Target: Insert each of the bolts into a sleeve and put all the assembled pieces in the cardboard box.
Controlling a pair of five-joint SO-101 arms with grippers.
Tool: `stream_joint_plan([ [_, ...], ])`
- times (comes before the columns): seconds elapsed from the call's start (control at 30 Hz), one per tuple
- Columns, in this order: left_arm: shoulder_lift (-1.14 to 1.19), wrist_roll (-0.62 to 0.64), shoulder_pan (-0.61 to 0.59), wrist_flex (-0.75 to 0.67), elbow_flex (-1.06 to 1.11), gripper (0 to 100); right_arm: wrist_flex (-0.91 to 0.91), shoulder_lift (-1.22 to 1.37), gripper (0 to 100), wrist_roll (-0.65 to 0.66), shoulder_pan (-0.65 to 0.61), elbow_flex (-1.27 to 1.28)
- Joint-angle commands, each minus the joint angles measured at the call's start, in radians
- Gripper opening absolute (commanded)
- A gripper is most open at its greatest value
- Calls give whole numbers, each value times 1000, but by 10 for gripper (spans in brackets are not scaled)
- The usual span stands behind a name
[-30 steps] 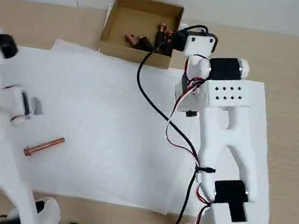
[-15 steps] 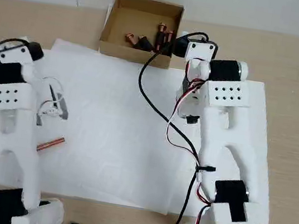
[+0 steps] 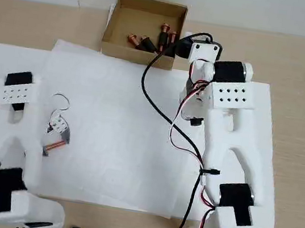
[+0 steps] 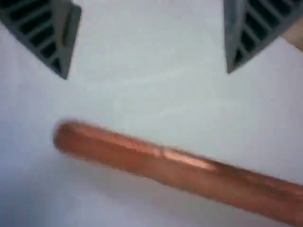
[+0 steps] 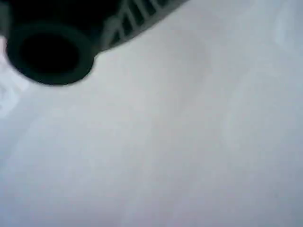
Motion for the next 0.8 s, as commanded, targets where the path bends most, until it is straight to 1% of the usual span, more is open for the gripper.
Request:
stream_joint_plan([
  [0.0,61,157,-32,-41,5,203,7,-59,3,9,5,-6],
  [0.1,130,201,-40,-37,4,203,8,-59,3,9,5,-6],
  [0.33,195,198,-120,-35,-27,204,12,-59,3,9,5,-6],
  [0.5,193,198,-123,-34,-35,203,12,-58,3,9,5,-6],
  [0.7,193,198,-123,78,-145,203,10,-58,3,9,5,6],
  [0.77,193,198,-123,92,-173,203,10,-58,3,9,5,14],
])
